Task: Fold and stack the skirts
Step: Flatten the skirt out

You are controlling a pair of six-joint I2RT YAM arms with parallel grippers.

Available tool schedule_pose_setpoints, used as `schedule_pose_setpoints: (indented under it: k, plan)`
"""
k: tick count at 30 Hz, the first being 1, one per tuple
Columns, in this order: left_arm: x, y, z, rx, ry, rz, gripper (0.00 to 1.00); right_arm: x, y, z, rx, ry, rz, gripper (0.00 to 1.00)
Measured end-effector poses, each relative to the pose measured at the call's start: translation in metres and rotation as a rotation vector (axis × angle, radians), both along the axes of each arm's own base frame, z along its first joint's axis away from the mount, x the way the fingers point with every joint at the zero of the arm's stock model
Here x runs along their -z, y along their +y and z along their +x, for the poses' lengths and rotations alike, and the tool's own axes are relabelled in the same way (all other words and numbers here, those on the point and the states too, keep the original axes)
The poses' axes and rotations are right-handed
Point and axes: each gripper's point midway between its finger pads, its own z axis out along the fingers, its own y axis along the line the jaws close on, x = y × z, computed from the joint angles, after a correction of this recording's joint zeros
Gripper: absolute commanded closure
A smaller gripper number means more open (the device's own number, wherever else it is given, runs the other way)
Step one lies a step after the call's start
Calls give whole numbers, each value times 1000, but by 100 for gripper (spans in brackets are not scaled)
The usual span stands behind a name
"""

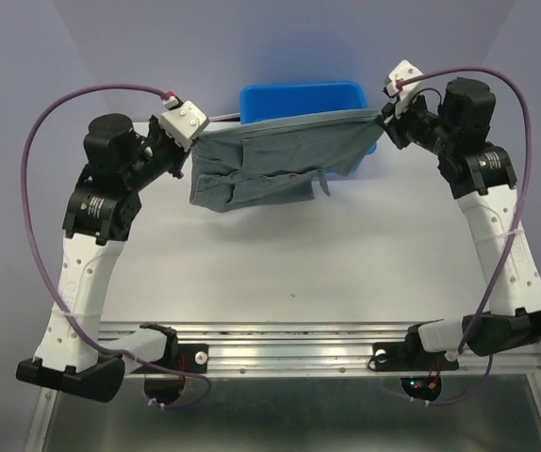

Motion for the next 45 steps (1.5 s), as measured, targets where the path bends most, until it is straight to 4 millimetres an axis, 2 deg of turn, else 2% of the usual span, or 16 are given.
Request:
schedule_pose_setpoints:
  k: [4, 7, 12, 16, 22, 24, 26, 30, 33, 36, 39, 40, 41, 42, 44, 45]
  plan:
    - [-20, 3, -19, -14, -38, -59, 100, -35, -4, -25, 1, -88, 18, 99]
    - [-25, 3, -28, -9, -41, -84, 100, -54, -7, -39, 0, -135, 27, 99]
    - [-16, 0, -60, 51, -26, -94, 100, -54, -10, -70, -17, -106, 25, 99]
    - [-7, 3, -115, 125, -44, -81, 100, -49, -9, -113, -62, -47, 49, 99]
    - [-5, 11, -180, 183, -106, -90, 100, -52, -2, -185, -159, -9, 116, 99]
    - [-10, 13, -192, 186, -118, -93, 100, -54, 0, -204, -188, -3, 138, 99]
    - [-15, 14, -194, 185, -122, -94, 100, -58, 2, -211, -202, -1, 153, 99]
    - [-14, 14, -182, 165, -92, -86, 100, -51, 3, -197, -184, 40, 161, 99]
    - [13, 11, -148, 130, 4, -62, 100, -12, 0, -155, -104, 125, 138, 99]
    - [52, 5, -107, 97, 118, -34, 100, 50, -6, -100, 3, 242, 87, 99]
    - [106, -2, -53, 56, 262, 3, 100, 132, -12, -49, 95, 384, 14, 99]
    - [125, -6, -31, 40, 305, 13, 100, 169, -16, -31, 135, 444, -23, 99]
    - [140, -9, -16, 30, 339, 23, 100, 189, -18, -23, 154, 479, -45, 99]
    - [162, -12, 5, 14, 387, 38, 100, 221, -21, -11, 183, 531, -76, 99]
    - [198, -16, 34, -10, 452, 63, 100, 253, -25, -2, 212, 586, -111, 99]
    - [208, -17, 42, -18, 465, 71, 100, 266, -26, 3, 225, 606, -125, 99]
